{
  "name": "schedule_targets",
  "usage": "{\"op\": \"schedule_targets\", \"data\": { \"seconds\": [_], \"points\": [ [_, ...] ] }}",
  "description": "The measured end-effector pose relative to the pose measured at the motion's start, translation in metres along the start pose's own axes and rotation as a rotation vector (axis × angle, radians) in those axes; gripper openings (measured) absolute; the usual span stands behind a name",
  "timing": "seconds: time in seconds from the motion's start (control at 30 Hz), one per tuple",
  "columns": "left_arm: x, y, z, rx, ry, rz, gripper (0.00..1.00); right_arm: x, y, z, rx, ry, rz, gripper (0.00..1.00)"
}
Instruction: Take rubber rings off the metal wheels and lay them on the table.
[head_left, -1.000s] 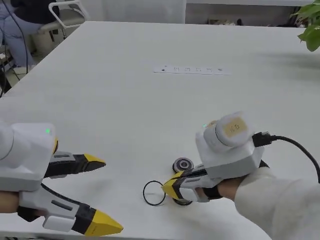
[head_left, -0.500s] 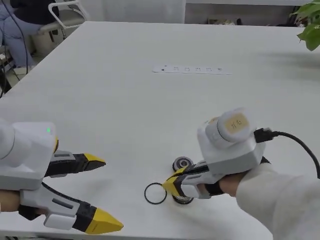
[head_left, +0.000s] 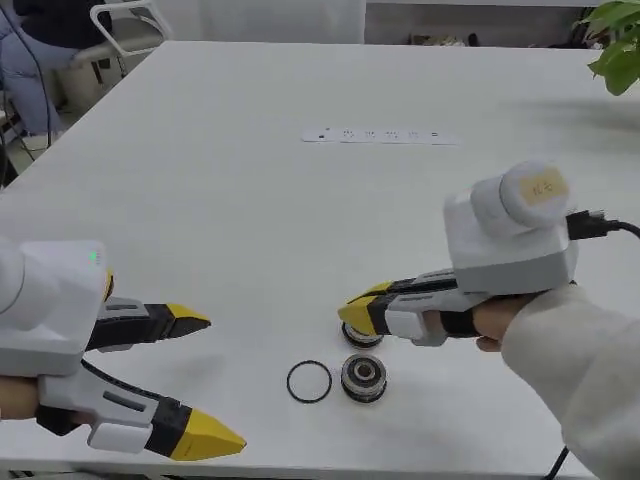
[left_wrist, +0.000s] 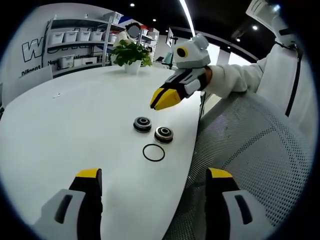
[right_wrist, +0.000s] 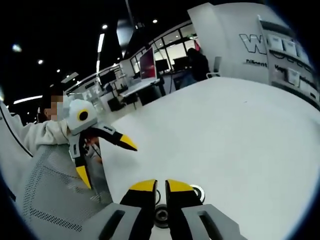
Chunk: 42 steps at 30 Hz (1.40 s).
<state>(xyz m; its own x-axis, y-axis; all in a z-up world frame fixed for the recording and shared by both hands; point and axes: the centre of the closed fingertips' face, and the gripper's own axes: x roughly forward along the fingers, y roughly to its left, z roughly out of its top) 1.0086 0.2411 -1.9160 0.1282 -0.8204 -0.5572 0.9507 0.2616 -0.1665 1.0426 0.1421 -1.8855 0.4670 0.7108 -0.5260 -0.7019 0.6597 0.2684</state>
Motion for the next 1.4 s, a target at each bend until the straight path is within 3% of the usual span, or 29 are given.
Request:
{"op": "schedule_targets", "data": {
  "seconds": [0.27, 0.33, 0.4, 0.57, 0.67, 0.8, 0.97, 1.17, 1.4],
  "points": [
    [0.0, 0.0, 0.001, 0.001, -0.002, 0.001, 0.81, -0.013, -0.006, 0.003, -0.006, -0.02, 0.006, 0.05],
    [0.0, 0.0, 0.001, 0.002, -0.001, 0.0, 0.81, -0.015, -0.004, 0.002, -0.003, -0.017, 0.034, 0.07],
    [0.0, 0.0, 0.001, 0.001, -0.003, 0.003, 0.8, -0.016, 0.0, -0.002, 0.008, -0.004, 0.068, 0.1],
    [0.001, 0.002, 0.002, -0.001, -0.004, 0.011, 0.77, -0.018, 0.001, -0.016, -0.044, 0.056, 0.082, 0.14],
    [0.0, 0.0, 0.018, 0.052, -0.044, 0.024, 0.75, -0.018, 0.004, -0.027, -0.074, 0.098, 0.1, 0.2],
    [-0.002, -0.003, 0.033, 0.084, -0.082, 0.031, 0.71, -0.019, 0.0, -0.036, -0.089, 0.131, 0.104, 0.21],
    [-0.002, -0.017, 0.059, 0.138, -0.148, 0.004, 0.7, -0.017, -0.004, -0.049, -0.104, 0.178, 0.099, 0.26],
    [0.0, -0.024, 0.076, 0.195, -0.151, -0.008, 0.71, -0.015, -0.003, -0.061, -0.125, 0.227, 0.114, 0.27],
    [0.011, -0.04, 0.109, 0.283, -0.169, -0.078, 0.74, -0.014, -0.002, -0.068, -0.145, 0.256, 0.125, 0.27]
  ]
}}
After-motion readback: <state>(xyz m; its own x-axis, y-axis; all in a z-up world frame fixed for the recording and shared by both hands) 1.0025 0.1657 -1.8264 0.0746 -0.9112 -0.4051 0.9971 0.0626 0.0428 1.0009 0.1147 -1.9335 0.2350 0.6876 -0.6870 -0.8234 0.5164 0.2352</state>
